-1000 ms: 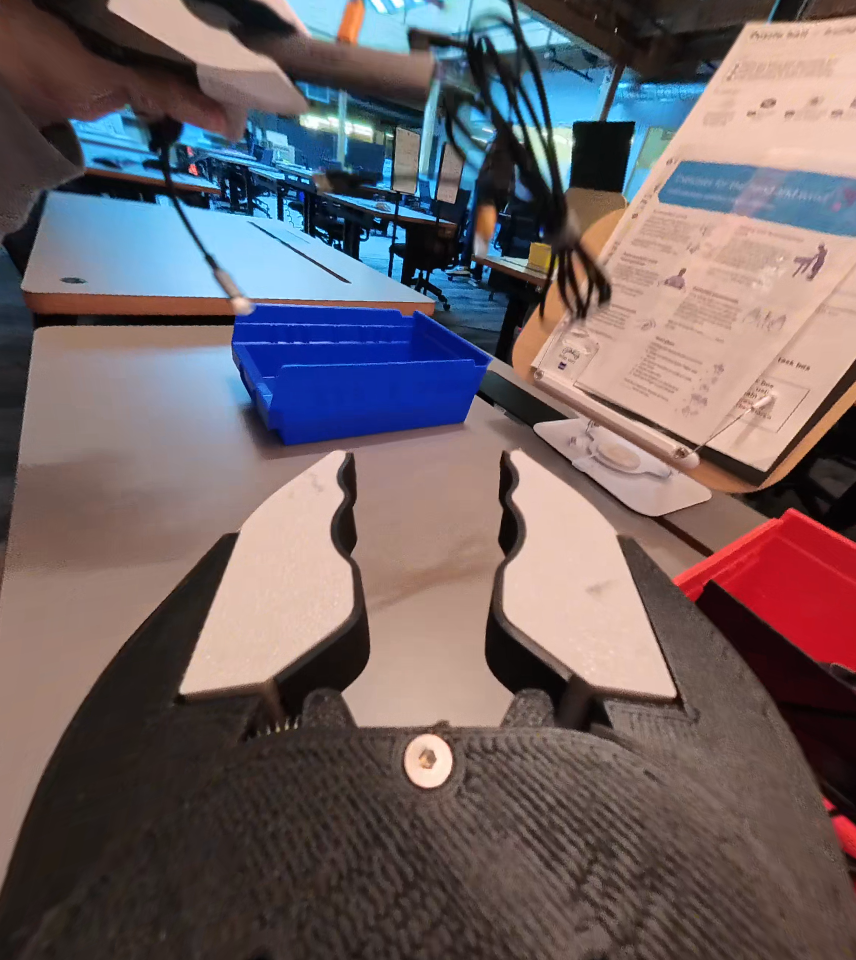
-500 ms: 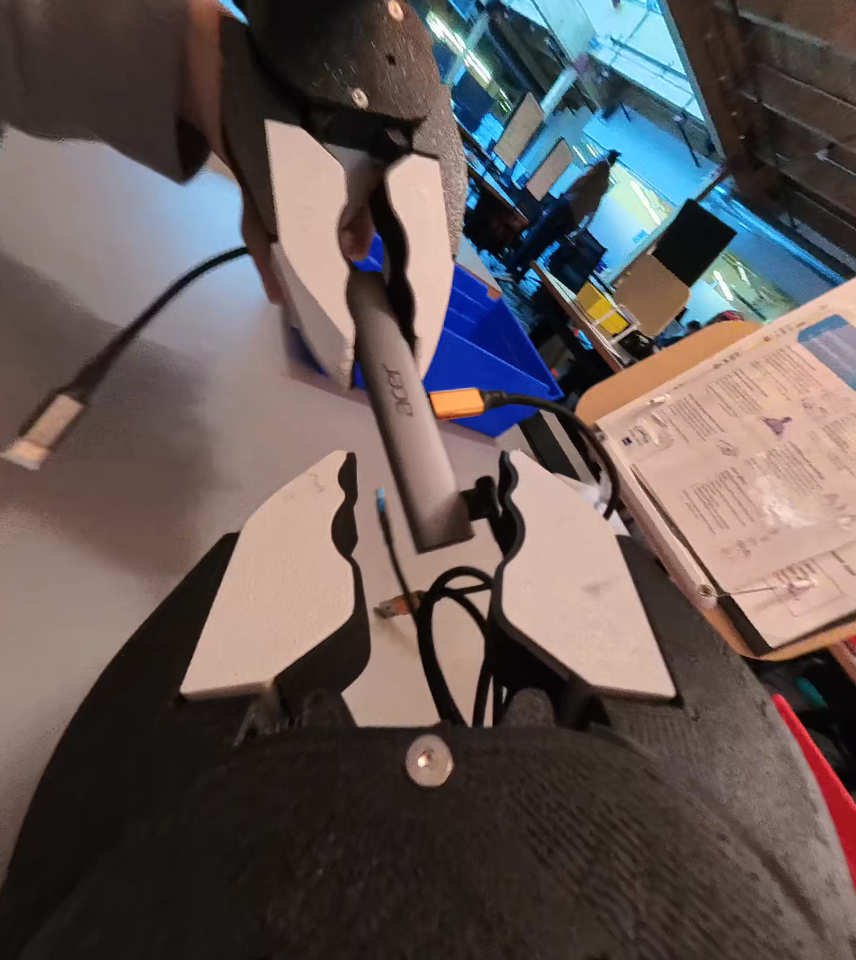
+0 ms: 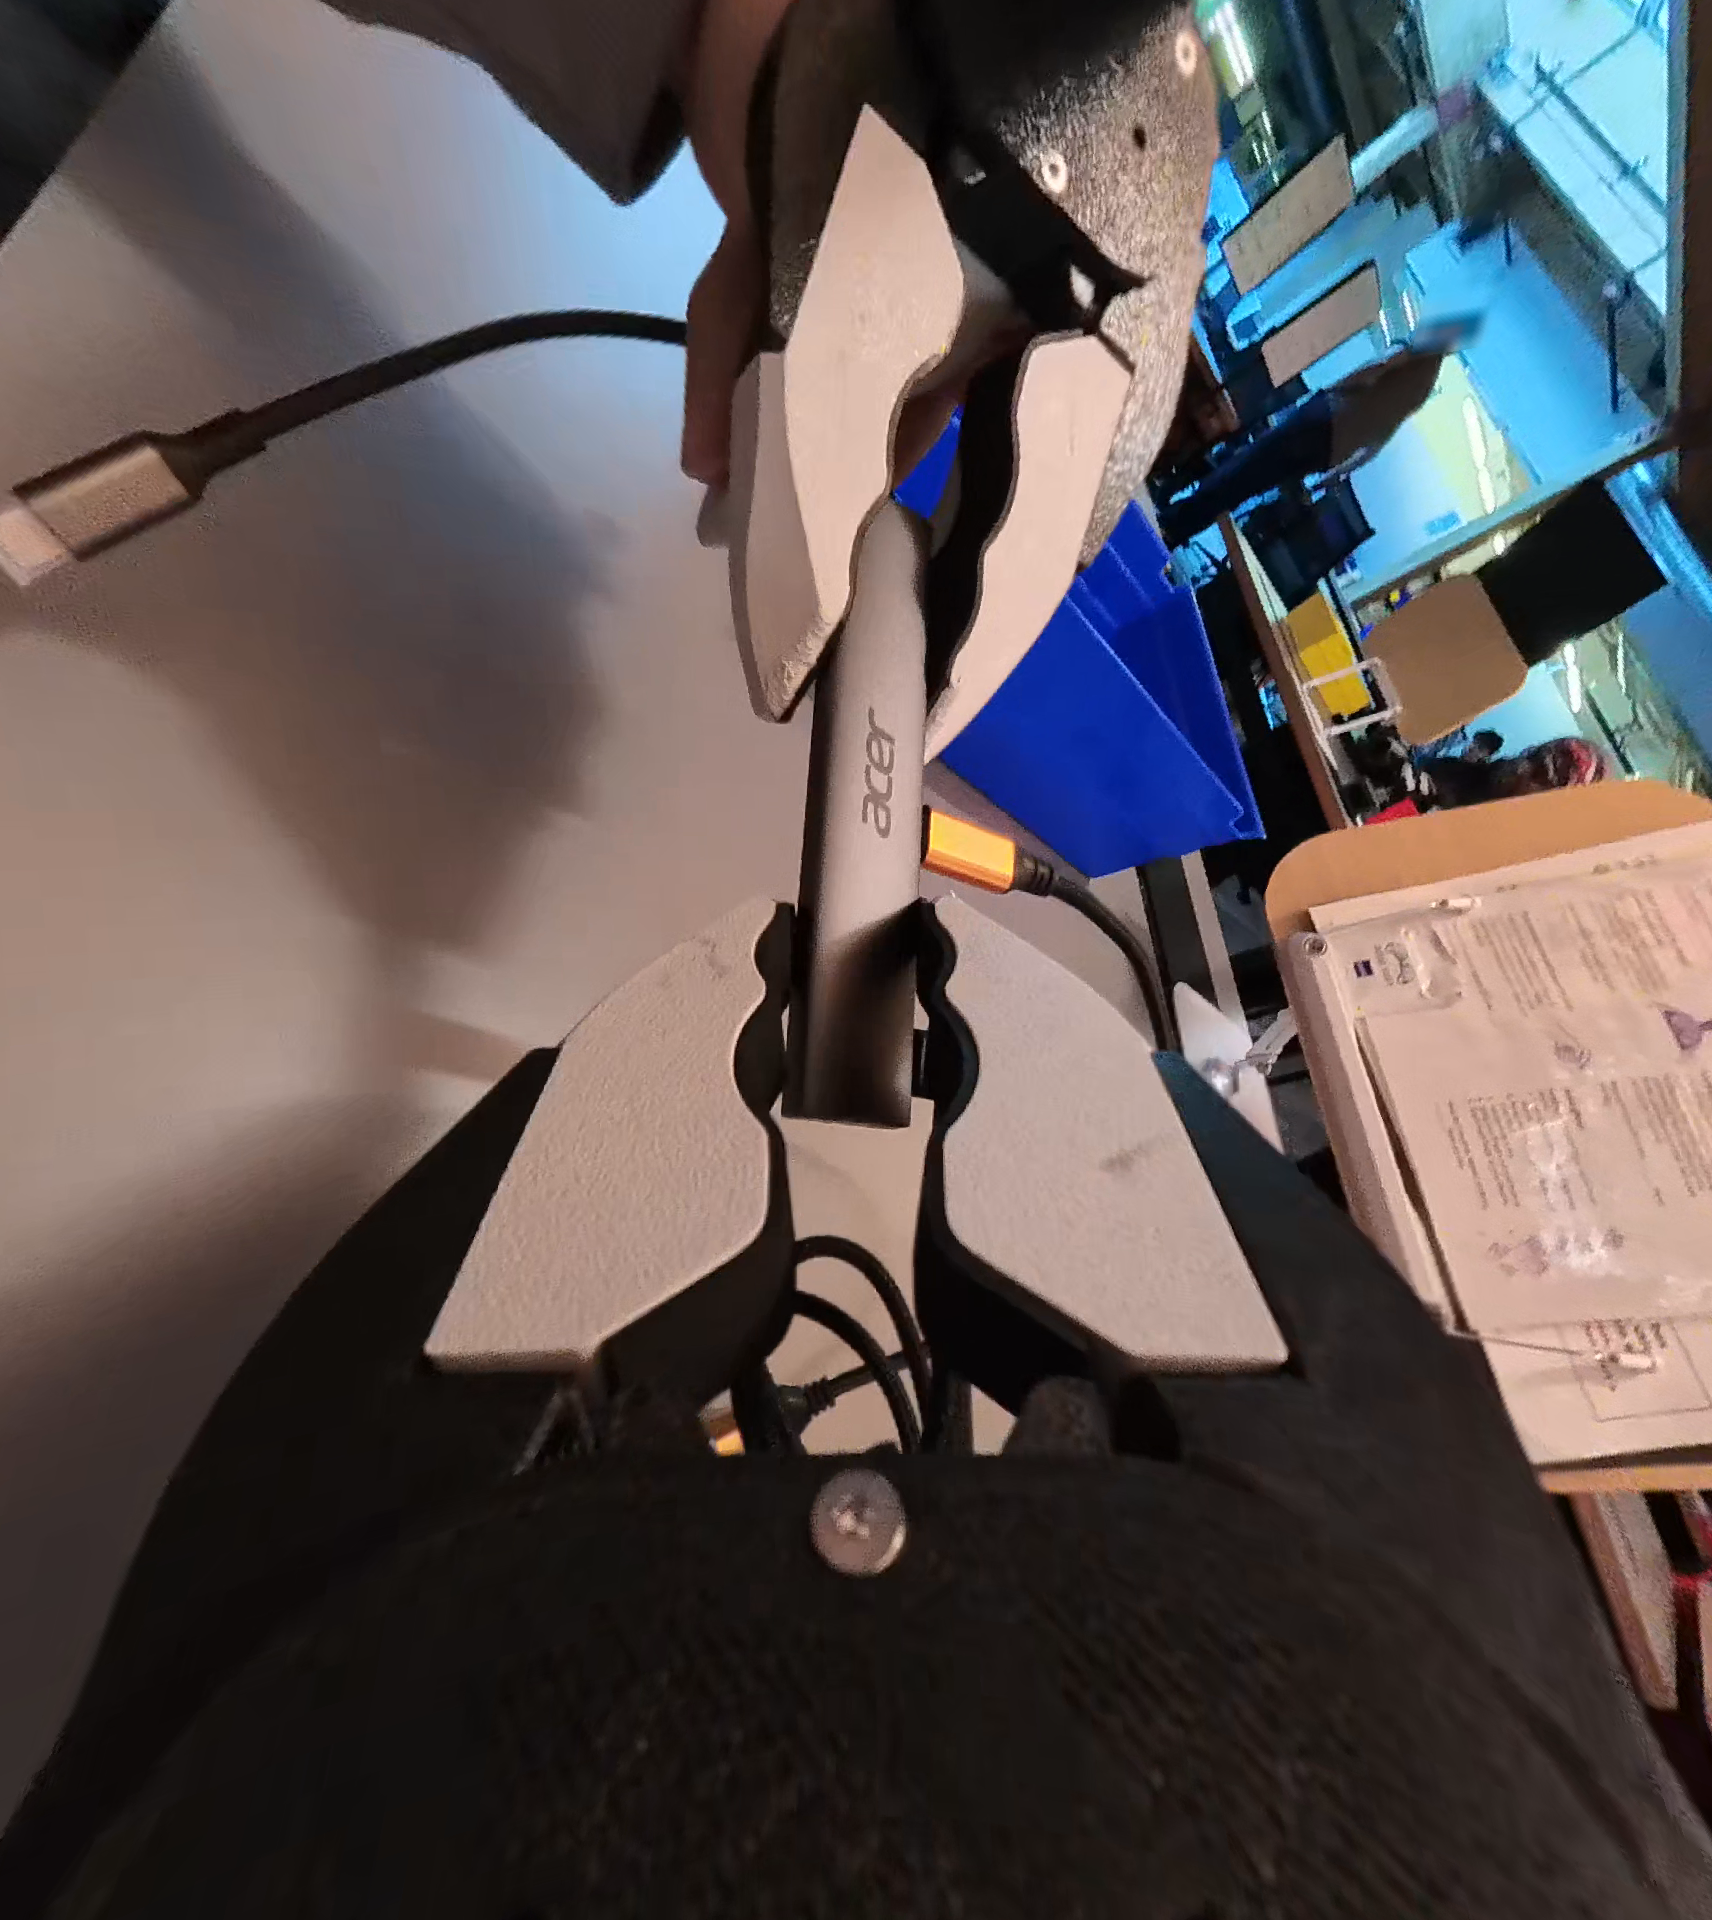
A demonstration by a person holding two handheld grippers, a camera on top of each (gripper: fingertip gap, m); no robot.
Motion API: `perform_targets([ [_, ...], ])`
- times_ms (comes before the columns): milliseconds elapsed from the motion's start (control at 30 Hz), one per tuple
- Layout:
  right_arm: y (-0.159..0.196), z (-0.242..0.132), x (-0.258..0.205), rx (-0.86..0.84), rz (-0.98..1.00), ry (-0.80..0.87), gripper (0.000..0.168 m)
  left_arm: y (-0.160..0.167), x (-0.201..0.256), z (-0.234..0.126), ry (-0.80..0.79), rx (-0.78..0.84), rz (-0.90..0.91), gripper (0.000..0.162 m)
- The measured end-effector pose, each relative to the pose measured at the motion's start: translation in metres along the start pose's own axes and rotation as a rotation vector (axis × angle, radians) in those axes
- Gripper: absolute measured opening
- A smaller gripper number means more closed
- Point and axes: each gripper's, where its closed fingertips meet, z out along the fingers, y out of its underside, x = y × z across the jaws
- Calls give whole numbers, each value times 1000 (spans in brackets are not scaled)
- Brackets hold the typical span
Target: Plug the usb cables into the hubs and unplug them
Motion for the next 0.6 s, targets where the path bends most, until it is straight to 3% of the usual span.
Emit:
perform_targets([
  [300, 17, 8, 20, -80, 134, 154, 21, -9, -32, -4, -221, 2, 55, 28],
  [433, 40, 4, 39, -239, 131, 322, 21, -20, -66, -29, -526, 2, -13, 53],
  [533, 51, -4, 51, -321, 138, 449, 21, -45, -75, -66, -806, 68, -205, 41],
  [600, 52, -9, 60, -337, 148, 536, 21, -53, -63, -63, -797, 202, -458, 33],
])
